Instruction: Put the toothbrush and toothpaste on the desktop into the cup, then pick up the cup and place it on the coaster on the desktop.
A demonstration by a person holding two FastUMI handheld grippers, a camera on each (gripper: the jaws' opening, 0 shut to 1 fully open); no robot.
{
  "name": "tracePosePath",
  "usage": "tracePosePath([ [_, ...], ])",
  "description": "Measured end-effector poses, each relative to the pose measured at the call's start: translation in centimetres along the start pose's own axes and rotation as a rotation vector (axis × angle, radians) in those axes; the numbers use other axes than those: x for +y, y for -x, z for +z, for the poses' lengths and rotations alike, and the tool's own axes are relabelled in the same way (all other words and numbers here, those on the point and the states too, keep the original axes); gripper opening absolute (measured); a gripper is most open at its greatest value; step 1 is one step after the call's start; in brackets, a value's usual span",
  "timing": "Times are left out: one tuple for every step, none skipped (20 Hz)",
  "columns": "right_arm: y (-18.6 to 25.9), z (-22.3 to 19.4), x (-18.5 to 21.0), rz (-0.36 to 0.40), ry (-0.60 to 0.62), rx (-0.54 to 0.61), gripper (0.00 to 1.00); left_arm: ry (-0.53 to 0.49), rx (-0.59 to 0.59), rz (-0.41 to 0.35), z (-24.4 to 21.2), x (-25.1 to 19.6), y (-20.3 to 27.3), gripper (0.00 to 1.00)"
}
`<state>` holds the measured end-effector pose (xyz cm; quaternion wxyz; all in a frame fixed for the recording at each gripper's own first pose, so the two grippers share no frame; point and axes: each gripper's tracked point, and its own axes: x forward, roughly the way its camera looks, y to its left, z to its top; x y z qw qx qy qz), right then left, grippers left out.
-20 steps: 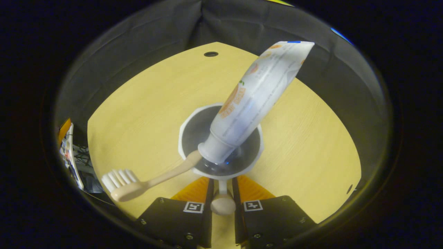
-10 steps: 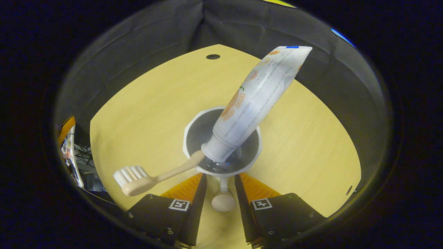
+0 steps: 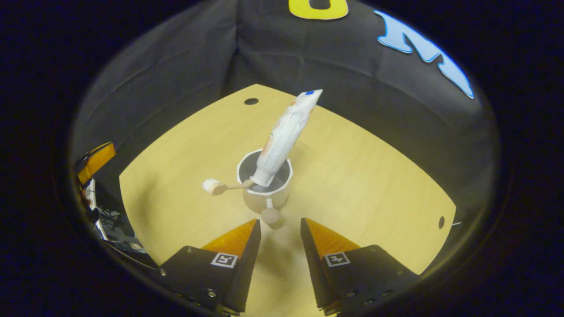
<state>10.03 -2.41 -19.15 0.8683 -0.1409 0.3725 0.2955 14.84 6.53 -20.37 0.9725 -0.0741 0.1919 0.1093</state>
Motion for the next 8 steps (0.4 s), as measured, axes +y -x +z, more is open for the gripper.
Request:
tracePosePath([
  [1.3,0.2,-0.2,-0.017,-0.031,-0.036,0.59,-0.018,-0.02,-0.037,1.2,-2.0,-0.4,0.33],
  [2.5,0.6,-0.5,-0.042,-0.067,-0.076,0.57,-0.032,-0.037,-0.075,2.3,-3.9,-0.7,0.33],
  [3.8,1.1,-0.6,-0.065,-0.106,-0.125,0.57,-0.044,-0.057,-0.11,3.3,-5.7,-1.0,0.33],
  [5.2,1.8,-0.8,-0.093,-0.141,-0.176,0.57,-0.054,-0.078,-0.143,4.4,-7.4,-1.0,0.33],
  [6.8,2.5,-1.3,-0.136,-0.171,-0.229,0.57,-0.066,-0.098,-0.171,4.8,-8.9,-1.2,0.29],
  [8.2,3.2,-1.7,-0.182,-0.196,-0.287,0.57,-0.072,-0.119,-0.197,5.6,-10.5,-1.2,0.31],
  [9.6,3.9,-2.1,-0.224,-0.218,-0.34,0.61,-0.075,-0.137,-0.227,6.7,-11.8,-0.9,0.33],
  [10.9,4.4,-2.4,-0.264,-0.243,-0.392,0.61,-0.075,-0.149,-0.254,7.5,-13.0,-0.7,0.37],
])
